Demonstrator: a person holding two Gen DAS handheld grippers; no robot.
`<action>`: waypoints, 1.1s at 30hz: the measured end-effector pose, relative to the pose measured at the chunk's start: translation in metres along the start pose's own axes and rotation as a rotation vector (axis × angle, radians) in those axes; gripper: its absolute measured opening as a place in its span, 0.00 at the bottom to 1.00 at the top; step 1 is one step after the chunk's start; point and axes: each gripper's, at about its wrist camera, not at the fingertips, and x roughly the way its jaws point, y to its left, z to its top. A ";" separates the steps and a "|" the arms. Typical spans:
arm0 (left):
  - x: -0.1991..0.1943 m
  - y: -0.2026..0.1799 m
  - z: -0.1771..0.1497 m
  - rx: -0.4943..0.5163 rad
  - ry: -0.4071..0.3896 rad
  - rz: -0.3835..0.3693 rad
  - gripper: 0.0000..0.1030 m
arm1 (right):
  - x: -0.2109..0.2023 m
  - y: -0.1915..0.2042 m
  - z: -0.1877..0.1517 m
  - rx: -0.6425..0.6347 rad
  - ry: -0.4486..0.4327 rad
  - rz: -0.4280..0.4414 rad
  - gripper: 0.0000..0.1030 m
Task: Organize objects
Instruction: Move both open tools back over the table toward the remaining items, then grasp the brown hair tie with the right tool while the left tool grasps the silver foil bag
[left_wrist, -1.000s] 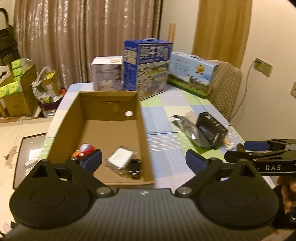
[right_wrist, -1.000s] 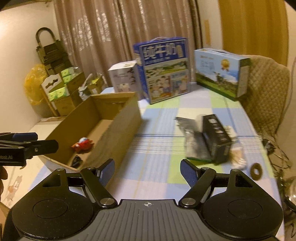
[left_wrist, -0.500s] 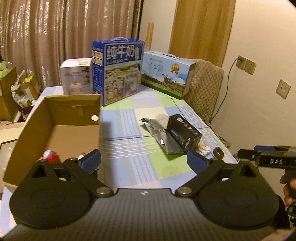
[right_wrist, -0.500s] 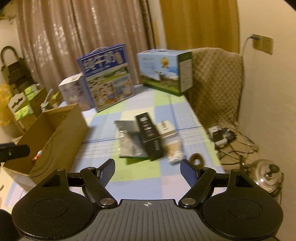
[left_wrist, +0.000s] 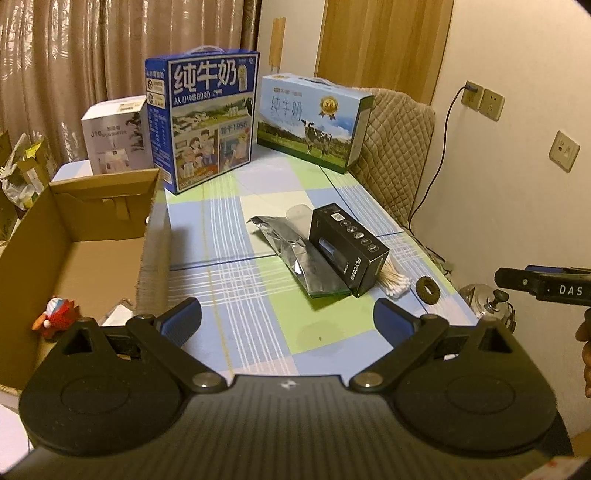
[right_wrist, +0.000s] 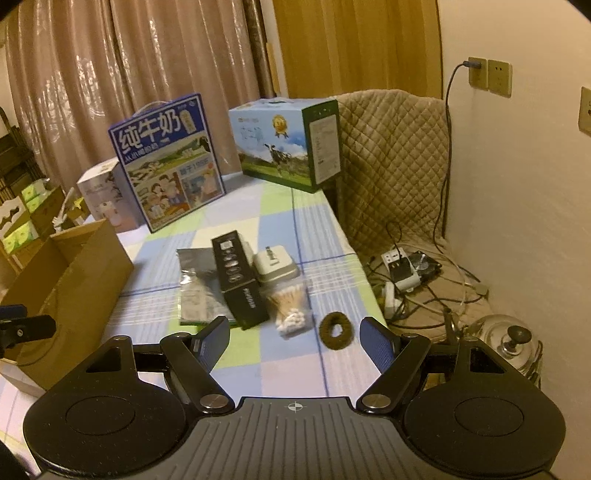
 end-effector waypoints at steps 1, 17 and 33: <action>0.004 -0.001 0.000 0.003 0.003 0.000 0.95 | 0.004 -0.003 0.000 -0.001 0.005 -0.003 0.73; 0.078 -0.013 0.006 -0.002 0.073 0.000 0.95 | 0.082 -0.039 -0.020 -0.052 0.075 -0.016 0.72; 0.152 -0.004 0.003 -0.039 0.138 -0.003 0.95 | 0.175 -0.043 -0.030 -0.153 0.115 -0.031 0.57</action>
